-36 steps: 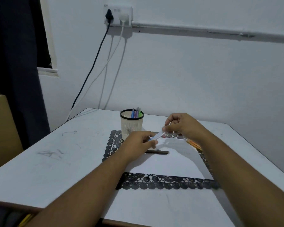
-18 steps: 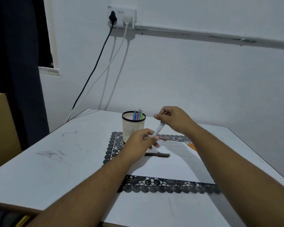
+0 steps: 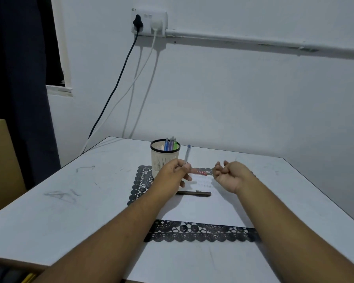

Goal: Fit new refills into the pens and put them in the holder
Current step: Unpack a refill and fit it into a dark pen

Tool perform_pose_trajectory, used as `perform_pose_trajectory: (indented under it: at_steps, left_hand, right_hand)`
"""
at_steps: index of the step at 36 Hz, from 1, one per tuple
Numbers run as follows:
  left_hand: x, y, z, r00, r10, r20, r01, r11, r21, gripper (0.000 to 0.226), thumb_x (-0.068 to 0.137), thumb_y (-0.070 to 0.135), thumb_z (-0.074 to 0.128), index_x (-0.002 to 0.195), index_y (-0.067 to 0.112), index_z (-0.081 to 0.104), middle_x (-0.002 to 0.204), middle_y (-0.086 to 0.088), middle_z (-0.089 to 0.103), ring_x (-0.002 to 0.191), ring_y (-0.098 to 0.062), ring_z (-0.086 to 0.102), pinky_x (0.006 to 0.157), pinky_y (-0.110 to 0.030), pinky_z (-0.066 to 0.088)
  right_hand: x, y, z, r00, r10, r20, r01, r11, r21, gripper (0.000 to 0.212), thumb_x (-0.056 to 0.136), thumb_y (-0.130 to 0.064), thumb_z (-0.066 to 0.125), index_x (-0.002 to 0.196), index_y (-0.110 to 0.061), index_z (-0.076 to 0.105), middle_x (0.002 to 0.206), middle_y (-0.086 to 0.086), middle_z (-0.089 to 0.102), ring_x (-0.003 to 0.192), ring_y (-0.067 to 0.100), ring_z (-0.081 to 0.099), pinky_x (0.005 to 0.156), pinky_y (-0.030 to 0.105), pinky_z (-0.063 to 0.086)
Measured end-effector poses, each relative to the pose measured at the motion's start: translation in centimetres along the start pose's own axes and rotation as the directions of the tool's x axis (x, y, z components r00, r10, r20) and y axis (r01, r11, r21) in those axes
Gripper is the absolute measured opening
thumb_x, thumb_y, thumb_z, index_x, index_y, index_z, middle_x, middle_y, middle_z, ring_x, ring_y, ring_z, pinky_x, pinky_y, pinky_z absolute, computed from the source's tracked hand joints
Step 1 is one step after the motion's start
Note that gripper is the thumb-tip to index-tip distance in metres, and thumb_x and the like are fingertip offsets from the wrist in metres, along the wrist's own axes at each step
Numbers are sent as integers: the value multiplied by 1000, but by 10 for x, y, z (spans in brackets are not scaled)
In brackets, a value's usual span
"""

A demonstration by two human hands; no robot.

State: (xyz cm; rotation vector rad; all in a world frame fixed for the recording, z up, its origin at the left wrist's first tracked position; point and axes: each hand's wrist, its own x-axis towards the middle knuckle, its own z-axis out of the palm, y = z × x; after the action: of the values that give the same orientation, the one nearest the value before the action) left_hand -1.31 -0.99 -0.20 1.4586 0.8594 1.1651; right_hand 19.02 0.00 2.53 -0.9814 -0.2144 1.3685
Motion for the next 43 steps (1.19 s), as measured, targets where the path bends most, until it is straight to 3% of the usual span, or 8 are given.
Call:
perform_pose_trajectory:
  at_steps: [9, 14, 20, 23, 26, 30, 34, 43]
  left_hand:
    - [-2, 4, 6, 994, 23, 110, 7, 963, -270, 7, 108, 10, 47, 115, 9, 46, 116, -15, 76, 94, -27, 71, 74, -31, 53]
    - [0, 3, 10, 994, 31, 107, 4, 951, -308, 7, 108, 11, 45, 116, 11, 43, 118, -16, 75, 101, -32, 72, 79, -32, 58]
    - [3, 3, 14, 998, 52, 37, -39, 952, -303, 18, 107, 4, 46, 123, 11, 45, 123, -17, 71, 88, -29, 75, 72, -29, 61]
    - [5, 4, 16, 998, 67, 3, -64, 956, -287, 25, 106, -1, 46, 124, 16, 43, 111, -18, 73, 79, -27, 73, 67, -28, 59]
    - [6, 6, 18, 998, 57, 14, -50, 952, -302, 36, 105, 0, 48, 129, 25, 40, 102, -19, 76, 89, -29, 75, 73, -31, 58]
    - [4, 9, 20, 995, 68, 71, -44, 953, -299, 47, 107, -1, 41, 135, 36, 34, 112, -22, 75, 101, -33, 75, 79, -32, 56]
    - [7, 10, 19, 991, 71, 112, -34, 952, -303, 53, 106, -5, 41, 142, 33, 37, 121, -20, 72, 107, -43, 71, 78, -31, 58]
    - [19, 14, 21, 993, 30, 111, 9, 941, -337, 43, 104, -9, 42, 131, 25, 47, 123, -17, 70, 81, -28, 76, 74, -30, 60]
  right_hand:
    - [-1, 3, -11, 998, -22, 65, 22, 1000, -2, 42, 93, 21, 15, 102, -6, 46, 90, 15, 50, 69, 21, 45, 59, 27, 34]
    - [-6, 4, -15, 992, -22, 127, 23, 1000, -7, 39, 97, 21, 21, 106, -3, 50, 91, 16, 53, 72, 21, 51, 45, 23, 51]
    - [-8, 4, -15, 980, -27, 199, 15, 998, 62, 31, 102, 18, 30, 103, 4, 57, 95, 18, 56, 80, 25, 58, 55, 28, 62]
    - [-9, 5, -15, 970, -33, 240, 20, 998, 55, 33, 101, 20, 31, 102, 6, 60, 99, 18, 58, 86, 26, 61, 64, 31, 64]
    - [-11, 5, -15, 962, -46, 268, 34, 998, 49, 32, 101, 21, 33, 104, 6, 62, 104, 19, 62, 93, 28, 64, 70, 32, 64]
    - [-11, 5, -16, 961, -32, 276, 15, 998, 62, 34, 101, 21, 31, 108, 5, 61, 109, 22, 63, 97, 32, 66, 71, 33, 65]
    - [-11, 6, -17, 971, -7, 241, -5, 999, 47, 44, 98, 24, 22, 112, 4, 59, 110, 23, 64, 96, 34, 66, 69, 35, 65]
    - [-12, 2, -17, 980, -39, 197, 32, 999, 35, 53, 88, 26, 14, 108, 3, 57, 107, 25, 62, 95, 35, 65, 68, 38, 65]
